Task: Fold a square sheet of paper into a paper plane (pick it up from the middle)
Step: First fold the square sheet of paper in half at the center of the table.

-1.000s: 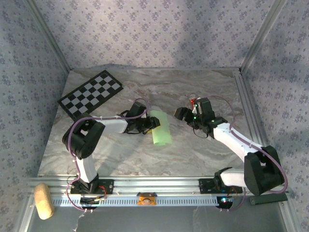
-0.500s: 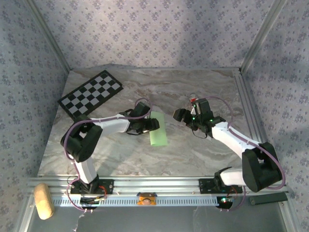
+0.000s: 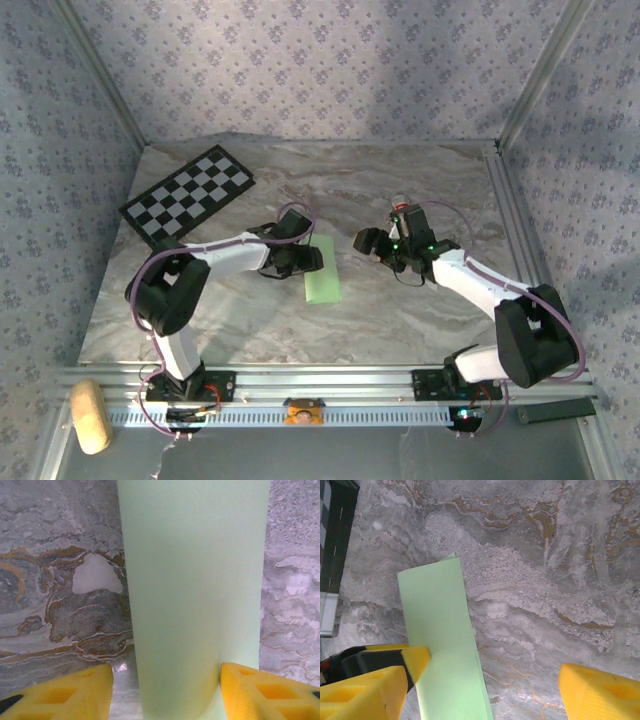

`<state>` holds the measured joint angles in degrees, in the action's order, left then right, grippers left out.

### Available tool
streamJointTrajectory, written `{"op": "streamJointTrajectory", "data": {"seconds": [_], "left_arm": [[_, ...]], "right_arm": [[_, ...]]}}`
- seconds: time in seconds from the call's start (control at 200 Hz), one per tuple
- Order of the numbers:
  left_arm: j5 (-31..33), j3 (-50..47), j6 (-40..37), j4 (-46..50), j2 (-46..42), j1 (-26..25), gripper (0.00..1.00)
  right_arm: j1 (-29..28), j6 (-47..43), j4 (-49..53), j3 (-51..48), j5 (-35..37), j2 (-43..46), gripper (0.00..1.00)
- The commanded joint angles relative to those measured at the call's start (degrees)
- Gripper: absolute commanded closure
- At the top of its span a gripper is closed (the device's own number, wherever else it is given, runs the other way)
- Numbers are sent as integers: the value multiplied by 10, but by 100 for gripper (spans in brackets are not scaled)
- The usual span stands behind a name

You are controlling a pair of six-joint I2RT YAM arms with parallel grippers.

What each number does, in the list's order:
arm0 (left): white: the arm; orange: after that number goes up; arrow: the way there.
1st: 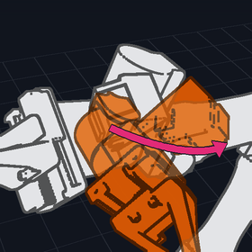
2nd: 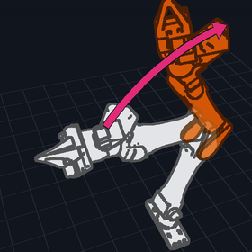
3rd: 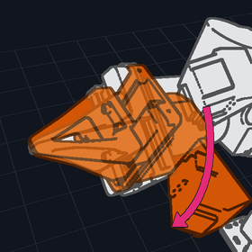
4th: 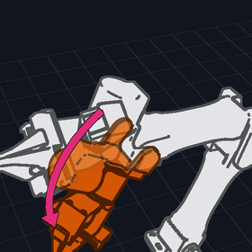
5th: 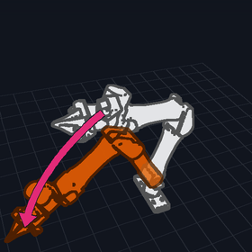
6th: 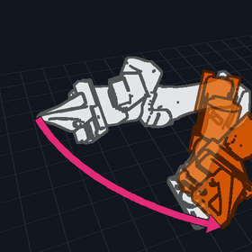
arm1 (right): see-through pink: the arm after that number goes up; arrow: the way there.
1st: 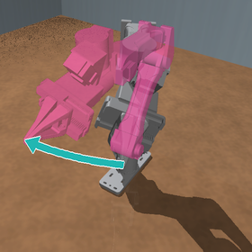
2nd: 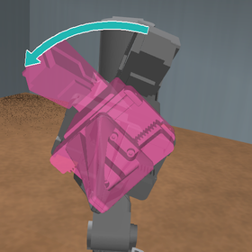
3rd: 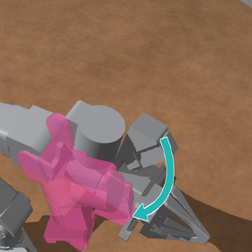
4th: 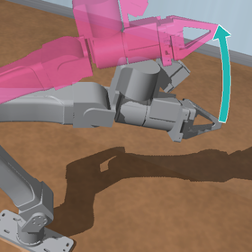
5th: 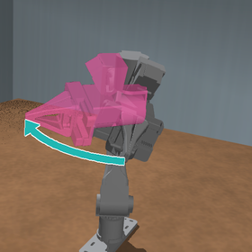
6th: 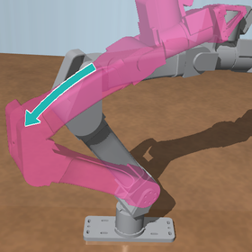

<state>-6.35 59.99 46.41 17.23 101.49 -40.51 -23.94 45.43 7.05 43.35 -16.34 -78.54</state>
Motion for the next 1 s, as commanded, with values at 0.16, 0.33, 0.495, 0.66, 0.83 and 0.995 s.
{"op": "streamJointTrajectory", "data": {"seconds": [0.16,0.33,0.495,0.66,0.83,0.995], "left_arm": [[14,16,-3,43,12,5,42],[24,11,17,40,16,7,42],[37,-3,40,31,13,8,43],[35,-1,41,36,22,8,44],[33,-1,55,33,33,8,43],[26,11,49,44,52,8,44]], "right_arm": [[-5,-4,0,13,-1,-1,19],[-5,-5,5,15,0,-3,19],[-5,-4,9,16,3,-4,19],[-4,-4,10,18,2,-5,19],[-4,-4,12,22,1,-8,19],[-4,-4,14,24,-1,-13,19]]}}
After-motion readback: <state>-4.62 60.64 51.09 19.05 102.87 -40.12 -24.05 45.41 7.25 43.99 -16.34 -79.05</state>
